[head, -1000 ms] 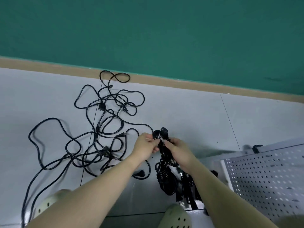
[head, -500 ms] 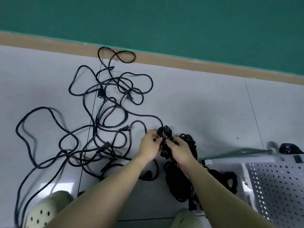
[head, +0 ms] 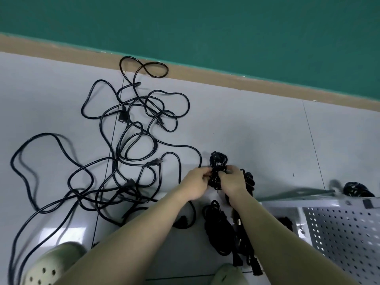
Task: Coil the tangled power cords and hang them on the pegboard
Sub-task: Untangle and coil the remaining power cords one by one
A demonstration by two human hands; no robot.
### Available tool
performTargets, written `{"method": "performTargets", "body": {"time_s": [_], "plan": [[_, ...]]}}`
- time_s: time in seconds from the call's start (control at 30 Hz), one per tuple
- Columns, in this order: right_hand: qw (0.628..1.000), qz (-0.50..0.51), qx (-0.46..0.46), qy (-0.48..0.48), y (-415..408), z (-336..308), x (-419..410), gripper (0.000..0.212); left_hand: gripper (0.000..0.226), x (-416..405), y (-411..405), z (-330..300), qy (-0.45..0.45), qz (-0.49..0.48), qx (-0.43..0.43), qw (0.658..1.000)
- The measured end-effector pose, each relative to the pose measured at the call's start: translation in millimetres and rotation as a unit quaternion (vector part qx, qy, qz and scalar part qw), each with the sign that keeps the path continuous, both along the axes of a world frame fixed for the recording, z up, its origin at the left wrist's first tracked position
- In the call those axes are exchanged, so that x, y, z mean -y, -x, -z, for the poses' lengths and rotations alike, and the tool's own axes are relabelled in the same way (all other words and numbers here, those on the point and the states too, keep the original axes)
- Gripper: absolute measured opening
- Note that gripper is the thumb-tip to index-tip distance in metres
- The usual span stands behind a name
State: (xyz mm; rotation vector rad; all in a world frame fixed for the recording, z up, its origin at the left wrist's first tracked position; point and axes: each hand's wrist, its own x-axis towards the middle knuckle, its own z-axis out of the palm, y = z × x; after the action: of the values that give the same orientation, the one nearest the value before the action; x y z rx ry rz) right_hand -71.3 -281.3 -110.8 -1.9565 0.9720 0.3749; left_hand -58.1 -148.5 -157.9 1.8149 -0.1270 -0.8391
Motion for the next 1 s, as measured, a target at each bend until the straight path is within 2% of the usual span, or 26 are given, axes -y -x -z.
{"method": "performTargets", "body": {"time_s": [0.07,0.2,0.27,0.33,0.4,0.47,0.63,0.7,0.8,0.93,1.0], "plan": [[1.0,0.005,0.003,0.008,-0.3,-0.3,-2.6,0.018,0.052,-5.4,-1.3,-5.2,0.001,-0.001,-0.002,1.0],[0.998,0.018,0.02,0.061,-3.2,-11.9,-6.3,0.027,0.034,-28.8,-12.0,-22.2,-0.036,-0.077,0.024,0.996],[0.995,0.016,0.052,0.087,-4.9,-18.5,-8.2,0.024,0.029,-51.0,-15.3,-22.5,-0.108,-0.114,0.097,0.983],[0.991,-0.014,0.09,0.101,-7.1,-24.5,-15.6,0.018,0.029,-78.2,-18.1,-16.9,-0.202,-0.148,0.171,0.953],[0.99,-0.057,0.096,0.083,-9.3,-25.1,-27.5,0.015,0.033,-102.7,-20.9,-11.1,-0.3,-0.155,0.203,0.919],[0.991,-0.112,0.066,0.036,-8.5,-22.3,-40.8,0.015,0.038,-115.6,-22.6,-12.2,-0.37,-0.113,0.208,0.898],[0.973,-0.231,0.023,-0.01,-5.4,-29.1,-69.0,0.016,0.044,-128.0,-30.3,-25.8,-0.396,-0.157,0.147,0.893],[0.968,-0.252,0.006,-0.017,-3.1,-35.7,-76.3,0.02,0.042,-137.7,-28.8,-26.9,-0.435,-0.131,0.116,0.883],[0.964,-0.262,0.01,-0.033,1.5,-42.7,-82.0,0.017,0.03,-153.8,-22.0,-25.5,-0.47,-0.083,0.129,0.869],[0.968,-0.244,0.015,-0.058,2.2,-69.1,-86.9,0.018,0.013,-162.6,-18.0,-44.2,-0.422,-0.076,0.125,0.895],[0.967,-0.244,0.012,-0.068,5.6,-81.7,-86.5,0.017,0.018,-162.1,-15.8,-66.1,-0.373,-0.095,0.118,0.915]]}}
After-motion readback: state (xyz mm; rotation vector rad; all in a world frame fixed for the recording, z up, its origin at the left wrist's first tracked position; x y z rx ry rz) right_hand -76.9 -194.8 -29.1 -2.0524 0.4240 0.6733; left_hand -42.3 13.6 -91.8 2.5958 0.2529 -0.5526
